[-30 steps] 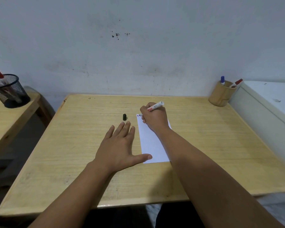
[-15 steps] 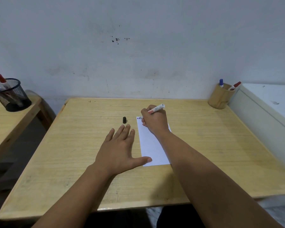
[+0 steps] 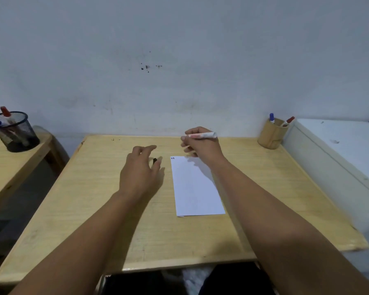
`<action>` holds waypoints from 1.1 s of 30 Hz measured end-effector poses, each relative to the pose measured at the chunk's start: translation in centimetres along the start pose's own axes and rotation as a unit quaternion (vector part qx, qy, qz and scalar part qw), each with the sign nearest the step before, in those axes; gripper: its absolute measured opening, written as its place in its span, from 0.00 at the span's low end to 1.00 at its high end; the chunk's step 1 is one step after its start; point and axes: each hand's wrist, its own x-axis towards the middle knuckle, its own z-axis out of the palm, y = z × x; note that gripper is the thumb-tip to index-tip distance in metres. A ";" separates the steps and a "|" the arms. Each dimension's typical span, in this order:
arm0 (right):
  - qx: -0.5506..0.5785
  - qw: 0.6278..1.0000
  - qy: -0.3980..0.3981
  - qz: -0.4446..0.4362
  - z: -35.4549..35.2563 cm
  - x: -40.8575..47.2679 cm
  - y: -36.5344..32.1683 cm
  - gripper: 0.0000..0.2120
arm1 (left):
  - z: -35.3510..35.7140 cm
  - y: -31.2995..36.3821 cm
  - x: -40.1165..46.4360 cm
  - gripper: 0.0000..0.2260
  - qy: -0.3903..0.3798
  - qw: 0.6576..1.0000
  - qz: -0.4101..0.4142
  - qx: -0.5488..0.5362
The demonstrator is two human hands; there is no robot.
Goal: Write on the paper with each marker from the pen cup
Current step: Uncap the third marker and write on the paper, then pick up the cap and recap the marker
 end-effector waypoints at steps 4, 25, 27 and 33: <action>0.017 0.998 -0.048 0.028 -1.5 -0.9 -1.7 0.16 | 0.9 -1.0 2.7 0.11 -0.070 0.995 -0.013 0.067; -0.193 0.977 -0.075 -0.056 -3.6 -3.9 -3.4 0.10 | -3.5 8.0 4.4 0.05 -0.099 0.906 -0.144 -0.385; -0.187 0.978 -0.075 -0.051 -4.2 -4.1 -3.6 0.10 | -3.2 9.0 4.2 0.06 -0.103 0.913 -0.131 -0.373; -0.135 0.990 -0.037 -0.027 -5.9 -4.5 -3.6 0.06 | -1.3 11.8 4.3 0.05 -0.122 0.925 -0.094 -0.348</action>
